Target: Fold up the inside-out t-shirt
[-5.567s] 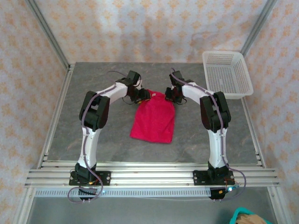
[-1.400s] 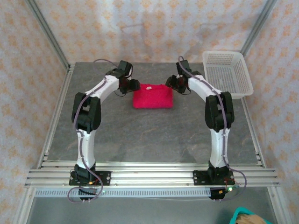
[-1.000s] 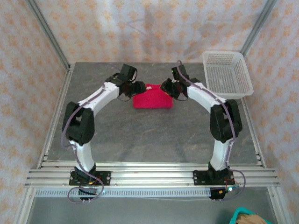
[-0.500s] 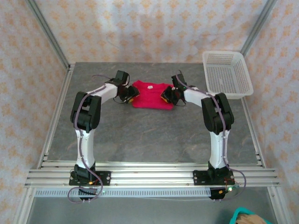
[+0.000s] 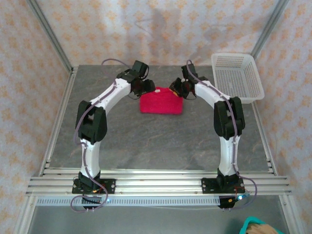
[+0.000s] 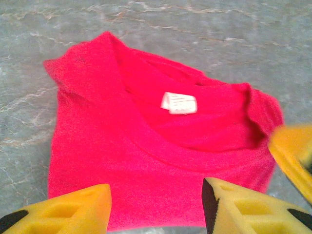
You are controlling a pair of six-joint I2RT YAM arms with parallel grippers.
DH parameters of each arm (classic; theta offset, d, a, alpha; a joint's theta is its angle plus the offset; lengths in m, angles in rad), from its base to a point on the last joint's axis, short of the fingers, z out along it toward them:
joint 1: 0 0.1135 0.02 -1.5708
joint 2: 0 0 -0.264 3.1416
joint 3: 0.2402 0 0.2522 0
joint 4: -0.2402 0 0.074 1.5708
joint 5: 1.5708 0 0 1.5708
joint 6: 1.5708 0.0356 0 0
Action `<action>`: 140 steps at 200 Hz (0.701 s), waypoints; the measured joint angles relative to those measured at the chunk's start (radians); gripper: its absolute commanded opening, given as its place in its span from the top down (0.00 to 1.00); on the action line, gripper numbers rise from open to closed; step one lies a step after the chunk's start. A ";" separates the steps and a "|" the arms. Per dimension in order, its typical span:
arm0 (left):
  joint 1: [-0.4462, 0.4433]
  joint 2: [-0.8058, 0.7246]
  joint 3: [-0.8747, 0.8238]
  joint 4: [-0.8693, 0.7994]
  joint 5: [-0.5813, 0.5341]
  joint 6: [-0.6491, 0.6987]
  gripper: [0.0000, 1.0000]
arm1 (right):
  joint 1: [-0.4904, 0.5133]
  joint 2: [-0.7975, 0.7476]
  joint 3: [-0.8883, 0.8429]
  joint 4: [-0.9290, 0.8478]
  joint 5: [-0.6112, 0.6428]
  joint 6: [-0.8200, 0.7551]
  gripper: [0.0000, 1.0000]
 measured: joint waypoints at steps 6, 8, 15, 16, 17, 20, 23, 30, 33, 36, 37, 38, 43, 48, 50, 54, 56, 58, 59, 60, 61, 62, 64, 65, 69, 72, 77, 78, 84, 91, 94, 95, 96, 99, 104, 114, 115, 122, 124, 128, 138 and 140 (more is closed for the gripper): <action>-0.004 -0.010 0.000 0.000 -0.003 0.000 0.47 | -0.003 0.026 0.027 0.000 -0.002 -0.002 0.70; -0.005 -0.013 0.000 0.000 -0.004 0.000 0.47 | -0.004 0.035 0.035 0.000 -0.003 -0.003 0.70; -0.006 -0.022 -0.003 0.000 -0.006 0.000 0.47 | -0.006 0.065 0.053 0.000 -0.004 -0.003 0.71; -0.007 -0.025 -0.005 0.001 -0.006 0.000 0.47 | -0.007 0.068 0.055 0.000 -0.004 -0.003 0.71; -0.007 -0.026 -0.006 0.001 -0.006 0.000 0.47 | -0.007 0.074 0.057 0.000 -0.004 -0.003 0.71; -0.007 -0.031 -0.010 0.002 -0.007 0.000 0.47 | -0.007 0.084 0.060 0.000 -0.005 -0.003 0.71; -0.007 -0.035 -0.016 0.003 -0.007 0.000 0.47 | -0.008 0.097 0.062 -0.001 -0.005 -0.003 0.71; -0.010 -0.046 -0.031 0.004 -0.008 0.000 0.47 | -0.008 0.122 0.064 -0.005 -0.007 -0.003 0.71; -0.010 -0.050 -0.039 0.005 -0.009 0.000 0.47 | -0.008 0.132 0.064 -0.008 -0.008 -0.003 0.71; -0.011 -0.054 -0.046 0.007 -0.010 -0.001 0.47 | -0.008 0.142 0.064 -0.012 -0.008 -0.003 0.71; -0.011 -0.055 -0.048 0.007 -0.010 -0.001 0.47 | -0.008 0.147 0.064 -0.013 -0.010 -0.003 0.71; -0.012 -0.056 -0.050 0.008 -0.010 -0.001 0.47 | -0.008 0.149 0.064 -0.014 -0.010 -0.003 0.71; -0.014 -0.061 -0.061 0.008 -0.010 -0.001 0.47 | -0.008 0.162 0.064 -0.016 -0.014 -0.003 0.71; -0.018 -0.064 -0.071 0.008 -0.010 -0.001 0.47 | -0.008 0.166 0.068 -0.016 -0.019 -0.005 0.71; -0.021 -0.065 -0.076 0.008 -0.010 -0.002 0.47 | -0.009 0.166 0.071 -0.019 -0.020 -0.006 0.71; -0.024 -0.065 -0.082 0.009 -0.010 -0.003 0.47 | -0.010 0.166 0.081 -0.028 -0.020 -0.008 0.70; -0.027 -0.065 -0.085 0.009 -0.010 -0.004 0.46 | -0.010 0.165 0.085 -0.032 -0.021 -0.010 0.70; -0.029 -0.065 -0.089 0.010 -0.010 -0.004 0.46 | -0.011 0.164 0.091 -0.036 -0.021 -0.011 0.70; -0.031 -0.065 -0.090 0.011 -0.010 -0.004 0.46 | -0.012 0.164 0.093 -0.038 -0.021 -0.011 0.70; -0.033 -0.065 -0.093 0.012 -0.010 -0.005 0.46 | -0.013 0.164 0.097 -0.041 -0.022 -0.012 0.70; -0.034 -0.065 -0.094 0.012 -0.010 -0.005 0.46 | -0.013 0.164 0.099 -0.042 -0.022 -0.013 0.69; -0.035 -0.065 -0.096 0.013 -0.010 -0.005 0.46 | -0.013 0.164 0.102 -0.044 -0.022 -0.015 0.69; -0.039 -0.066 -0.100 0.016 -0.010 -0.008 0.46 | -0.014 0.164 0.106 -0.047 -0.022 -0.016 0.69; -0.040 -0.066 -0.101 0.016 -0.010 -0.009 0.46 | -0.014 0.164 0.109 -0.050 -0.022 -0.018 0.69; -0.048 -0.066 -0.111 0.023 -0.010 -0.010 0.46 | -0.015 0.164 0.115 -0.057 -0.021 -0.021 0.67; -0.053 -0.066 -0.118 0.029 -0.010 -0.011 0.46 | -0.016 0.164 0.119 -0.063 -0.022 -0.023 0.66; -0.062 -0.066 -0.129 0.038 -0.009 -0.016 0.46 | -0.018 0.159 0.122 -0.071 -0.021 -0.029 0.65; -0.065 -0.066 -0.132 0.041 -0.009 -0.018 0.46 | -0.018 0.158 0.122 -0.072 -0.021 -0.031 0.64; -0.076 -0.066 -0.145 0.055 -0.006 -0.024 0.46 | -0.021 0.148 0.121 -0.085 -0.019 -0.038 0.63; -0.089 -0.066 -0.161 0.074 -0.005 -0.036 0.46 | -0.026 0.134 0.117 -0.100 -0.014 -0.046 0.62; -0.095 -0.066 -0.166 0.082 -0.005 -0.039 0.46 | -0.029 0.127 0.113 -0.103 -0.014 -0.051 0.62; -0.096 -0.066 -0.168 0.085 -0.003 -0.042 0.46 | -0.029 0.124 0.112 -0.105 -0.013 -0.051 0.62; -0.099 -0.066 -0.169 0.087 -0.002 -0.044 0.46 | -0.031 0.118 0.108 -0.106 -0.011 -0.051 0.62; -0.103 -0.066 -0.172 0.092 0.000 -0.048 0.46 | -0.035 0.108 0.101 -0.107 -0.009 -0.056 0.62; -0.111 -0.065 -0.175 0.101 0.007 -0.060 0.46 | -0.042 0.087 0.088 -0.113 -0.002 -0.058 0.61; -0.122 -0.060 -0.173 0.125 0.027 -0.080 0.46 | -0.060 0.030 0.040 -0.111 0.010 -0.066 0.61; -0.123 -0.060 -0.172 0.127 0.028 -0.082 0.46 | -0.061 0.025 0.037 -0.111 0.011 -0.066 0.61; -0.127 -0.047 -0.158 0.145 0.042 -0.095 0.46 | -0.078 -0.028 -0.008 -0.112 0.024 -0.069 0.61; -0.127 -0.043 -0.154 0.147 0.045 -0.098 0.46 | -0.082 -0.038 -0.016 -0.112 0.028 -0.069 0.61; -0.128 -0.032 -0.139 0.156 0.051 -0.106 0.46 | -0.091 -0.067 -0.042 -0.109 0.034 -0.070 0.61; -0.128 0.008 -0.097 0.173 0.066 -0.120 0.46 | -0.113 -0.132 -0.094 -0.108 0.051 -0.071 0.61; -0.128 0.014 -0.089 0.176 0.067 -0.123 0.46 | -0.117 -0.145 -0.105 -0.107 0.054 -0.071 0.61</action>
